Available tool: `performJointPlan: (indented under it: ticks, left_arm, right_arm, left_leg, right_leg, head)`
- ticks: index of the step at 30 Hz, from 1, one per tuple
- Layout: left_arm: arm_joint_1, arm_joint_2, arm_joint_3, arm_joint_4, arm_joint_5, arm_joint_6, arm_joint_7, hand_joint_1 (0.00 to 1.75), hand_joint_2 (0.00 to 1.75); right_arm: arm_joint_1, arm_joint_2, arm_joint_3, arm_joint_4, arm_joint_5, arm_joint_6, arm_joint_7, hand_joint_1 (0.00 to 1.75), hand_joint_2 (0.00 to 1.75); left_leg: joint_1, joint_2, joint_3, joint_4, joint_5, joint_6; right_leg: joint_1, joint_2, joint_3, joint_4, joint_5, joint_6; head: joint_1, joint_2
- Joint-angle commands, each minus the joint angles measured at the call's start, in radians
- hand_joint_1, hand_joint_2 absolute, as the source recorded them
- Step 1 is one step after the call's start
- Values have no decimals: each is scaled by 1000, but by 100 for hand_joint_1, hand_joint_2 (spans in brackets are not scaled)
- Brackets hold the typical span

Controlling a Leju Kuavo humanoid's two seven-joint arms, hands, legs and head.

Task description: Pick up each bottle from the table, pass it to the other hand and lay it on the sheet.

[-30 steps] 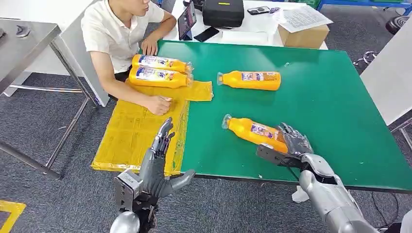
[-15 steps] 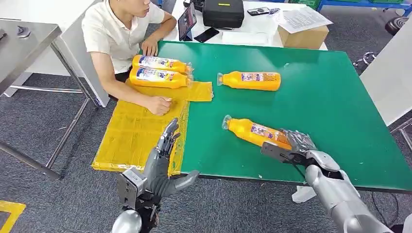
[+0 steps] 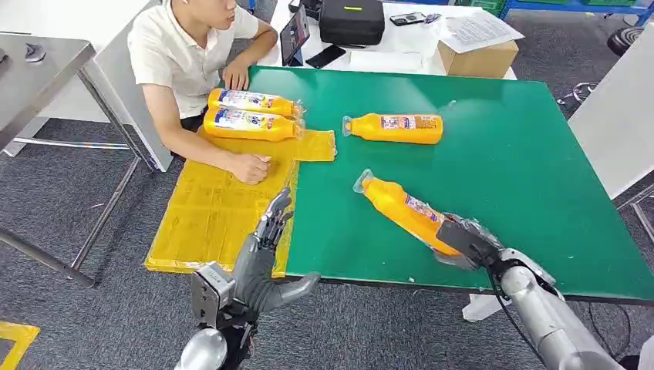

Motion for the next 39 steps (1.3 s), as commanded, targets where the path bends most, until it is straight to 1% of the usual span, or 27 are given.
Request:
performJointPlan:
  ticks: [1,7,11,13,14,15,17,18,20,21,22,23,24,25,27,29,30,31,32,33,34,35,37,38,39]
  left_arm:
    - [-36,31,-22,60,6,-1,1,0,175]
    - [-36,31,-22,60,6,-1,1,0,175]
    - [-39,33,-26,61,13,-2,-3,0,175]
    - [-33,27,-17,51,21,9,-17,0,175]
    - [-33,23,-13,51,22,21,-21,0,175]
    - [-31,9,2,61,30,59,-14,0,175]
    - [-31,-16,25,94,60,118,5,0,175]
    - [-36,-24,25,131,77,137,23,0,175]
    - [-37,-25,18,195,169,109,80,0,175]
    - [-78,-6,-27,283,204,58,148,0,175]
    - [-111,-13,-37,359,224,42,126,0,175]
    - [-137,-21,-41,415,246,32,110,0,175]
    - [-161,-28,-47,459,267,20,101,0,175]
    - [-167,-30,-49,467,272,20,99,0,175]
    - [-172,-31,-56,465,276,18,98,0,175]
    - [-167,-26,-66,448,283,24,105,0,175]
    - [-163,-25,-70,442,285,27,106,0,175]
    - [-160,-25,-69,441,287,32,106,0,175]
    - [-158,-26,-68,440,288,35,104,0,175]
    - [-154,-29,-65,439,289,42,97,0,175]
    - [-152,-31,-63,439,290,44,93,0,175]
    - [-153,-32,-64,439,291,43,93,0,175]
    - [-152,-30,-73,432,280,35,78,0,175]
    - [-152,-33,-75,431,278,35,77,0,175]
    - [-148,-34,-78,422,279,30,77,0,175]
  right_arm:
    - [67,24,-4,65,3,24,6,175,175]
    - [67,24,-4,65,3,24,6,175,175]
    - [78,34,-27,55,-41,22,-24,175,175]
    - [103,71,-64,-3,-89,2,-94,175,175]
    - [122,82,-73,-51,-106,5,-108,175,175]
    - [155,103,-96,-129,-148,20,-143,175,175]
    - [214,142,-121,-270,-194,29,-158,175,175]
    - [248,164,-124,-352,-213,32,-154,171,175]
    - [278,195,-113,-445,-244,43,-157,169,175]
    - [266,226,-57,-486,-276,124,-229,162,175]
    - [255,266,-20,-502,-283,129,-205,166,175]
    - [244,287,17,-509,-299,125,-183,166,175]
    - [232,301,58,-509,-316,116,-180,166,175]
    - [229,308,73,-510,-323,113,-181,168,175]
    - [226,311,94,-505,-331,113,-186,169,175]
    - [231,308,106,-500,-357,110,-199,168,175]
    - [238,307,105,-502,-370,109,-205,171,175]
    - [243,307,105,-503,-375,108,-207,169,175]
    - [245,307,104,-504,-379,110,-208,173,175]
    - [250,306,104,-507,-381,111,-210,168,175]
    - [255,306,105,-508,-384,113,-210,168,175]
    - [256,306,106,-508,-385,114,-211,166,175]
    - [256,308,112,-505,-388,120,-213,169,175]
    - [256,310,113,-505,-388,120,-213,169,175]
    - [255,308,120,-505,-382,122,-216,166,175]
  left_leg:
    - [2,-4,3,-3,0,-2]
    - [1,-3,3,-2,0,-2]
    - [1,-3,3,-2,0,-2]
    - [2,-3,3,-2,0,-2]
    - [2,-1,3,-1,0,-2]
    - [2,-2,4,-3,0,-3]
    - [1,0,2,-1,0,-2]
    - [2,0,2,-2,0,-3]
    - [2,1,1,-2,-1,-3]
    - [2,2,0,-2,-1,-3]
    - [1,1,-2,-2,-1,-2]
    - [1,4,-1,-3,-1,-3]
    - [1,3,-4,-2,0,-3]
    - [1,2,-7,-1,1,-2]
    - [2,3,-7,-1,0,-3]
    - [2,1,-9,-1,1,-2]
    - [2,2,-7,-1,1,-3]
    - [1,0,-9,-1,1,-2]
    - [1,-2,-10,-1,1,-2]
    - [2,-1,-8,-1,1,-2]
    - [1,-1,-9,-1,1,-2]
    - [1,-1,-7,-2,0,-2]
    - [1,-1,-11,-1,1,-2]
    - [1,-1,-9,-1,0,-3]
    - [1,-1,-10,-1,0,-3]
  right_leg:
    - [2,-3,5,-4,0,-2]
    - [1,-2,5,-3,0,-2]
    - [1,-2,5,-2,0,-2]
    - [2,-2,5,-2,0,-2]
    - [1,-1,5,-2,0,-2]
    - [2,0,6,-3,0,-3]
    - [1,1,4,-1,0,-2]
    - [2,1,4,-2,0,-3]
    - [2,2,3,-1,0,-3]
    - [2,3,2,-1,0,-3]
    - [1,2,0,0,0,-2]
    - [1,5,-1,-1,0,-3]
    - [1,4,-3,1,0,-3]
    - [1,3,-5,2,0,-2]
    - [2,5,-6,1,0,-2]
    - [1,2,-8,2,0,-1]
    - [2,2,-6,1,-1,-2]
    - [1,0,-7,2,-1,-1]
    - [1,-1,-7,2,-1,-1]
    - [1,0,-5,1,-2,-2]
    - [1,0,-6,1,-1,-2]
    - [1,1,-4,1,-2,-2]
    - [0,0,-7,1,-1,-2]
    - [1,1,-6,1,-2,-3]
    - [0,1,-7,1,-1,-2]
  head:
    - [0,0]
    - [0,0]
    - [0,0]
    - [0,0]
    - [0,0]
    - [0,0]
    - [0,0]
    - [0,0]
    - [0,0]
    - [0,0]
    - [0,0]
    - [0,0]
    - [-1,0]
    - [0,0]
    - [0,0]
    - [0,0]
    - [0,0]
    - [0,0]
    - [0,0]
    - [0,0]
    - [0,0]
    - [0,0]
    - [0,0]
    - [0,0]
    - [0,0]
